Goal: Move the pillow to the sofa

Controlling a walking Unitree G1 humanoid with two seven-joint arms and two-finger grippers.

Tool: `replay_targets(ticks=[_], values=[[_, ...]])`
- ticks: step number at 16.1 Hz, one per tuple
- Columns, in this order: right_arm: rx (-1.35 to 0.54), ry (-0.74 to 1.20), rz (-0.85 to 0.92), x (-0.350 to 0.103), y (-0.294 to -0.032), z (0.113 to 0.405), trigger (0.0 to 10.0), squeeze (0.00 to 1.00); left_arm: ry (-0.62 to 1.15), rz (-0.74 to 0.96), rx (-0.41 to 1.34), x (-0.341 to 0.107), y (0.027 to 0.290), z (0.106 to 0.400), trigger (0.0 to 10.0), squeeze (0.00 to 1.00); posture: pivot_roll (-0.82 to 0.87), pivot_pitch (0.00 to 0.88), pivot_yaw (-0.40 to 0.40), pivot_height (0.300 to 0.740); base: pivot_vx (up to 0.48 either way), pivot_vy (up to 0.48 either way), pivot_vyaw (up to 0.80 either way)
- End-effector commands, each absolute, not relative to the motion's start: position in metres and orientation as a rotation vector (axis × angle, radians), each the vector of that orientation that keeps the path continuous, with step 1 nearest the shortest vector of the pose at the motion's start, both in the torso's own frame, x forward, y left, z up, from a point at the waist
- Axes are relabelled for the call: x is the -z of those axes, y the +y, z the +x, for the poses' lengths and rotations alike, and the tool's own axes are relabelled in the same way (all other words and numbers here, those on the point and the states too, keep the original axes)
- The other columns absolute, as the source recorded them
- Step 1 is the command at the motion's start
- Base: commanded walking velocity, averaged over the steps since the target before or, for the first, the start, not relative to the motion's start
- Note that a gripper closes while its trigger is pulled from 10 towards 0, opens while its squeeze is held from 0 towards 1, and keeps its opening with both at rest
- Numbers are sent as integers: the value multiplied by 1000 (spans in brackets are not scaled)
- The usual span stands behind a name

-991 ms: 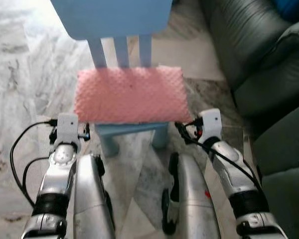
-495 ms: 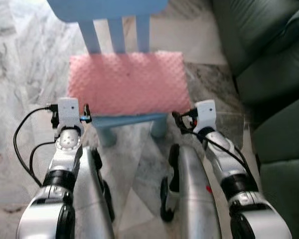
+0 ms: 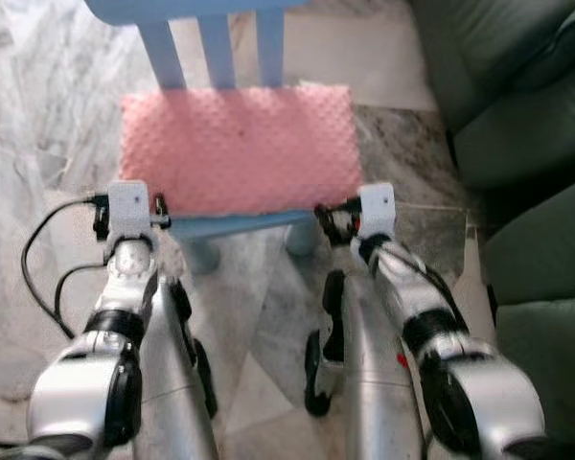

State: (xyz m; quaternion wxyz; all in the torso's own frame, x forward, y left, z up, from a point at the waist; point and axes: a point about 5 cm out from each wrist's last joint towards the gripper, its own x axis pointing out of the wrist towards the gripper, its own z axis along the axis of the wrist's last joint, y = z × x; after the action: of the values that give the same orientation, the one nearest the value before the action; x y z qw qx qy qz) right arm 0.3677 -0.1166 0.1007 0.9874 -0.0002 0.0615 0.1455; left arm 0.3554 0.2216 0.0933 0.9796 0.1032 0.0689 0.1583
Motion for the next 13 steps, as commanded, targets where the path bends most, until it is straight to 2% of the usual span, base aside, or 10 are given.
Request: replay_targets(ticks=[1,2,13], values=[[-291,158,6,-91,-115,364,0,0,199,238,-329,-78,229,345,3451,0,72,463,-76,517,0,0,0],[-294,160,-10,-92,-113,365,0,0,213,240,-331,-75,231,344,0,0,80,458,-79,517,0,0,0],[-291,237,27,-78,-103,359,0,0,252,257,-341,-66,235,337,0,0,99,473,-84,517,0,0,0]])
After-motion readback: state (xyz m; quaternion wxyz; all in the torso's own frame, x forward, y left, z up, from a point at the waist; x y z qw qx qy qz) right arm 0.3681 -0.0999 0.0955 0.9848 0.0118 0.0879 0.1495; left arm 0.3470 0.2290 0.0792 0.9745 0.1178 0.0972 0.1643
